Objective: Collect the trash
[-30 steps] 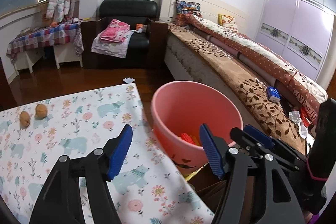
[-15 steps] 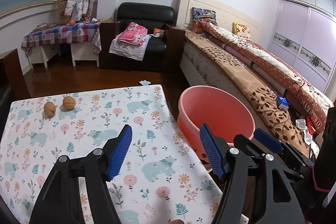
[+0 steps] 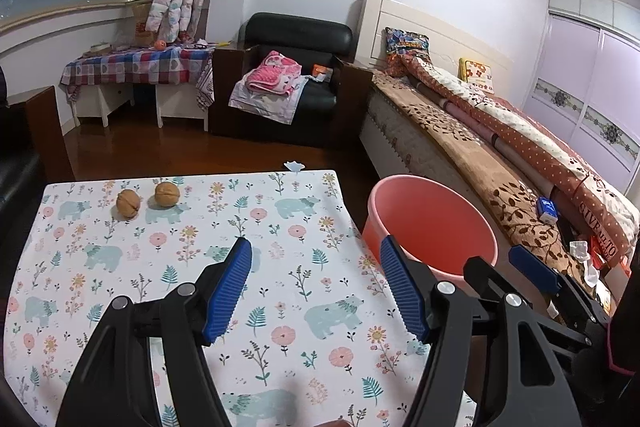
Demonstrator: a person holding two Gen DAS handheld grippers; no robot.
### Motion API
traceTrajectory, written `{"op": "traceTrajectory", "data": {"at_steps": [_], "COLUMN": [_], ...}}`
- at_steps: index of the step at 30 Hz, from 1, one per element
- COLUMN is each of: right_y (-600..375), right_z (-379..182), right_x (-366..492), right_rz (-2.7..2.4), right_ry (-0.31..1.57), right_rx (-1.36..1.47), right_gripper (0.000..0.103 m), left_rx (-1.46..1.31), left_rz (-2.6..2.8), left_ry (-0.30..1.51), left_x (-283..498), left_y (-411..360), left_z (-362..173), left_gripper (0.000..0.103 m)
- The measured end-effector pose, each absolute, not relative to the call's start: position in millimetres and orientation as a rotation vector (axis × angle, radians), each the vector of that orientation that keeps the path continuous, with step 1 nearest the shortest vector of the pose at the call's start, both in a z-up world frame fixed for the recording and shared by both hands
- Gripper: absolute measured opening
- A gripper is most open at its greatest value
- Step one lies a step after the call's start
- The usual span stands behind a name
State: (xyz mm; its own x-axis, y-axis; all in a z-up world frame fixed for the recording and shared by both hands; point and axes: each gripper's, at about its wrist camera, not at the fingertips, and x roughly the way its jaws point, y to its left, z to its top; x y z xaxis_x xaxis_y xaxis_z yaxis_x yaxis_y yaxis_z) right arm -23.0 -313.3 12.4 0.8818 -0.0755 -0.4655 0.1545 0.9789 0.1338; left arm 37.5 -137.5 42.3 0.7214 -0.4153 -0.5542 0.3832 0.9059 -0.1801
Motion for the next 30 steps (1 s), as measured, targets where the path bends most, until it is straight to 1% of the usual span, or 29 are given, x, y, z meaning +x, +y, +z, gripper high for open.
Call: {"op": "traceTrajectory", "data": {"at_steps": [10,30], "right_y": [-302,-292], "right_z": [20,31], "right_x": [-27,-25], "right_rz": [-0.110,-0.114], "right_ry": [0.474,0.475], "right_rx": [0.155,0.159], "right_gripper": [0.074,0.074], "left_rx": [-0.052,-0.054], "left_rz": [-0.421,-0.366], "left_ry": [0.569,0.542], "left_x": [22,13], "left_y": [-125,-109], "left_z": [54,60], "left_gripper": [0.066,0.066]}}
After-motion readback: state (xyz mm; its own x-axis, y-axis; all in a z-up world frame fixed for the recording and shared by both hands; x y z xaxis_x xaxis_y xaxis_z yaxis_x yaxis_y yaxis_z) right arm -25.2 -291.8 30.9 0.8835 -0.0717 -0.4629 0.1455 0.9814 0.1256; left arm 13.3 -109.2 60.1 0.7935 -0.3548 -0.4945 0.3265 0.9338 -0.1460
